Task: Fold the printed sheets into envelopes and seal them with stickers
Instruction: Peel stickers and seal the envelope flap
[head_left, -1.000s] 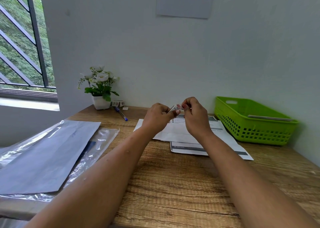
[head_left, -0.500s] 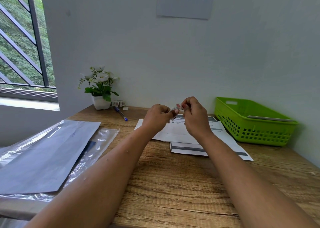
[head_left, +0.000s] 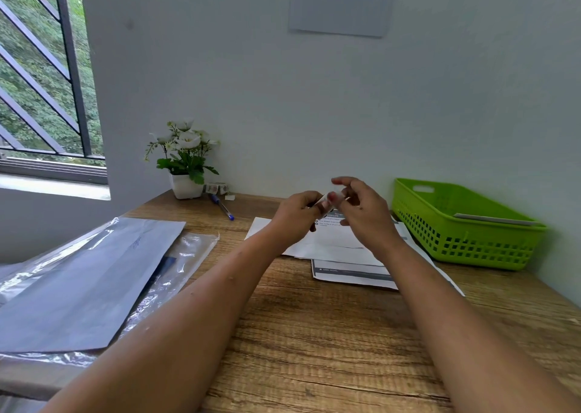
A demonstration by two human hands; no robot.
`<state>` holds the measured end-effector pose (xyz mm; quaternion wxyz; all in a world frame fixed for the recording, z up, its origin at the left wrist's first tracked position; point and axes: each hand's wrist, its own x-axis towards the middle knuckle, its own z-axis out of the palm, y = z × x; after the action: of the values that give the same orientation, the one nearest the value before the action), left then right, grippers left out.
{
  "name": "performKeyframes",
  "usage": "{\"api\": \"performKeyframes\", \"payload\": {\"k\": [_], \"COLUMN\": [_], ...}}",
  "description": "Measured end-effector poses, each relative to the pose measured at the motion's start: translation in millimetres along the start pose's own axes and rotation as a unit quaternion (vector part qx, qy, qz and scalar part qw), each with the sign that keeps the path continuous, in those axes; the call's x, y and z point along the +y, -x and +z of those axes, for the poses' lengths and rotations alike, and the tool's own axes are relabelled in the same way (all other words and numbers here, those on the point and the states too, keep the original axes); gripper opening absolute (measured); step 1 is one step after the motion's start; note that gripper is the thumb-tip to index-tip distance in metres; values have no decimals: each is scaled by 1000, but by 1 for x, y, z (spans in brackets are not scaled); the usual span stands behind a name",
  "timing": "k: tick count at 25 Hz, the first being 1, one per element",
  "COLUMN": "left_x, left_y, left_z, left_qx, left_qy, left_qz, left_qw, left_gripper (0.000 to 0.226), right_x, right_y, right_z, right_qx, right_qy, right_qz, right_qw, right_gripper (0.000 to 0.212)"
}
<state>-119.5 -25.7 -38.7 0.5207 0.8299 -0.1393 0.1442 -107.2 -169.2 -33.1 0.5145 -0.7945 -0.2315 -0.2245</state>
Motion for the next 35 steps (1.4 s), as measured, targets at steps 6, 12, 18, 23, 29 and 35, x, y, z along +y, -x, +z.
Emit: {"api": "performKeyframes", "payload": {"k": [6,12,18,23,29,35], "left_x": [-3,-4,-5,-7,-9,-22], "left_y": [-1,0,1,0,-4,-3], "left_z": [-4,-4,-2,0,8,-23], "left_qx": [-12,-17,-31,-49,-21,54], "left_qy": [-43,23,89,149,205,266], "left_qz": [4,-26,-47,-44,-57,-109], "left_qw": [999,999,994,987,977,956], "left_gripper": [18,15,15,14,16,11], "right_x": [1,-1,3,-1,-8,10], "right_y": [-2,-4,-7,-8,-6,-16], "right_z": [-1,4,5,5,11,-29], "right_qx": [30,57,73,92,119,227], "right_qy": [-9,-34,1,23,74,-156], "right_qz": [16,32,33,35,37,149], "right_qw": [999,997,997,995,989,950], "right_gripper": [7,7,7,9,12,20]}}
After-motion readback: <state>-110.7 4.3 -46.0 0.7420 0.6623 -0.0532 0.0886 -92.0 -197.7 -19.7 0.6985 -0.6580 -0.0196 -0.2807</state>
